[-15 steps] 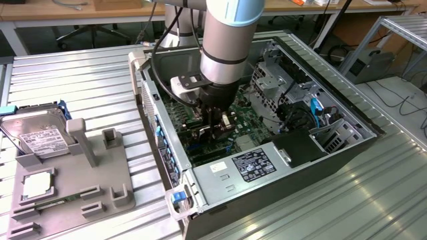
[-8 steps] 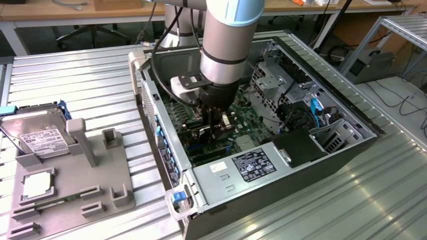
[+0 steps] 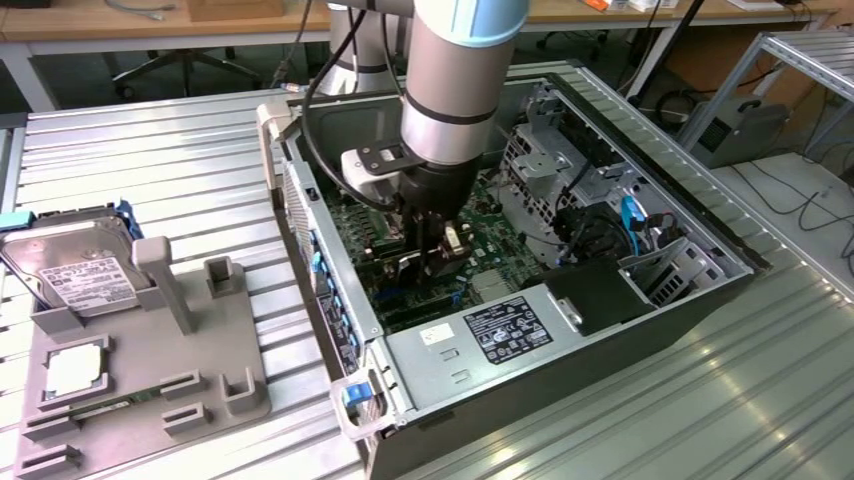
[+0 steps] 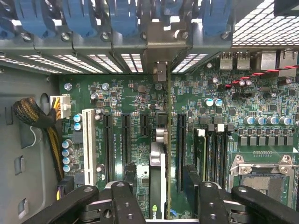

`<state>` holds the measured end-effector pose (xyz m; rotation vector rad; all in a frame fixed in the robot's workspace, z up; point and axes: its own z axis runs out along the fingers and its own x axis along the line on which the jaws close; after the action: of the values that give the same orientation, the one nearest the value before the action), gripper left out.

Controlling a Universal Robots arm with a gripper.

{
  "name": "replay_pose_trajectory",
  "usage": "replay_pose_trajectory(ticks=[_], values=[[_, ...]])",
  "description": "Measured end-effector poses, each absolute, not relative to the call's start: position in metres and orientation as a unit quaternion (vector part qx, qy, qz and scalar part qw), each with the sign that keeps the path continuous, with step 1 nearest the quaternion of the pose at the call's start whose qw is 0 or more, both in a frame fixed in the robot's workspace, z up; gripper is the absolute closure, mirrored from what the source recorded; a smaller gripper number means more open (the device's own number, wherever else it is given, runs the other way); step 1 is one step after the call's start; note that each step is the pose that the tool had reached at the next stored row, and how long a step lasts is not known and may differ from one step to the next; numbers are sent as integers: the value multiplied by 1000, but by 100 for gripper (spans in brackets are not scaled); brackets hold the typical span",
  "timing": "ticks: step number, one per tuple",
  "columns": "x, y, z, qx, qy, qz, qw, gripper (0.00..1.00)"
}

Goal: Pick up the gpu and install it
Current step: 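Insert the gpu into the slot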

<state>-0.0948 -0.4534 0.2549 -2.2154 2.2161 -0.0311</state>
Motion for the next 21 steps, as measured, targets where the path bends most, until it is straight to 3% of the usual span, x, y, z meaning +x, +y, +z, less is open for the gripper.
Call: replay_pose_trajectory(ticks=[12, 13, 15, 16, 21], values=[[-95, -453, 265, -707, 707, -10, 4, 47], [-95, -453, 265, -707, 707, -10, 4, 49], [-95, -453, 265, -707, 707, -10, 4, 62], [-95, -453, 265, -707, 707, -10, 4, 73], [-95, -453, 265, -707, 707, -10, 4, 73]])
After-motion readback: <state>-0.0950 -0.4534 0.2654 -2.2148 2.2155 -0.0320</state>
